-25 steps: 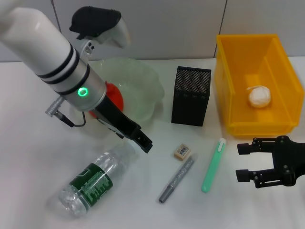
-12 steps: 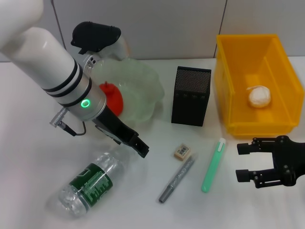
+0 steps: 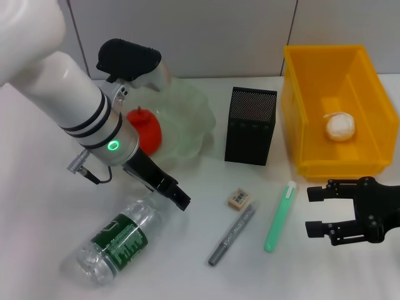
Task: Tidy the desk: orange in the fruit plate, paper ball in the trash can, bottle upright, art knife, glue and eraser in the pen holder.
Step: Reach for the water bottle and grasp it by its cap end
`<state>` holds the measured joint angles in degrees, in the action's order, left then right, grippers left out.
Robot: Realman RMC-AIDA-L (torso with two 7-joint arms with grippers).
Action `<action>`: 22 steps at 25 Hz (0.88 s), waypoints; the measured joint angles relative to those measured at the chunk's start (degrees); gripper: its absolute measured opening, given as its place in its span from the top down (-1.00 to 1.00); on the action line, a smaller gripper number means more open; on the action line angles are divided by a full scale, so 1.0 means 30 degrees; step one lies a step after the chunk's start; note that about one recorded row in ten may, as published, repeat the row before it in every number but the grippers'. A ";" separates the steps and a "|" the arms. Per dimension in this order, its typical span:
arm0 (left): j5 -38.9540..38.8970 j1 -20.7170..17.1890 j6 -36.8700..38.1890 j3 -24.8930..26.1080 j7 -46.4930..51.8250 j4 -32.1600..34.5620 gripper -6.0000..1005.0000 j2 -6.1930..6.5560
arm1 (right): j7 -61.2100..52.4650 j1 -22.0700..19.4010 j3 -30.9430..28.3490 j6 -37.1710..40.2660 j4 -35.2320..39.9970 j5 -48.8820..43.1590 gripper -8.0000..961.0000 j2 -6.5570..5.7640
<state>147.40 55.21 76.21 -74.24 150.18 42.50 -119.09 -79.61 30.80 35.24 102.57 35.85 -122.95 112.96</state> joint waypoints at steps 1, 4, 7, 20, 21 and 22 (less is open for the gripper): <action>-0.0001 -0.0016 -0.0034 -0.0150 -0.0009 -0.0001 -0.64 0.0000 | -0.0025 0.0012 -0.0001 -0.0001 0.0000 0.0000 -0.68 0.0009; -0.0002 -0.0064 -0.0159 -0.0463 -0.0023 -0.0007 -0.63 0.0000 | -0.0065 0.0032 0.0000 -0.0026 0.0000 0.0000 -0.68 0.0019; -0.0006 -0.0123 -0.0264 -0.0538 -0.0124 -0.0017 -0.62 -0.0001 | -0.0091 0.0053 -0.0009 -0.0074 -0.0022 0.0000 -0.68 0.0021; -0.0006 -0.0011 -0.0571 -0.0639 -0.0713 -0.0468 -0.26 -0.0001 | -0.0132 0.0091 -0.0030 -0.0151 -0.0067 0.0021 -0.68 0.0022; -0.0004 0.0002 -0.0571 -0.0655 -0.0768 -0.0482 -0.21 -0.0002 | -0.0133 0.0091 -0.0030 -0.0151 -0.0075 0.0023 -0.68 0.0022; -0.0006 0.0003 -0.0570 -0.0660 -0.0772 -0.0482 -0.17 0.0000 | -0.0135 0.0088 -0.0029 -0.0151 -0.0082 0.0044 -0.68 0.0021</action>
<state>147.38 55.22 74.49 -76.22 147.86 41.06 -119.09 -80.02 31.06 35.15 102.12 35.61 -122.82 113.03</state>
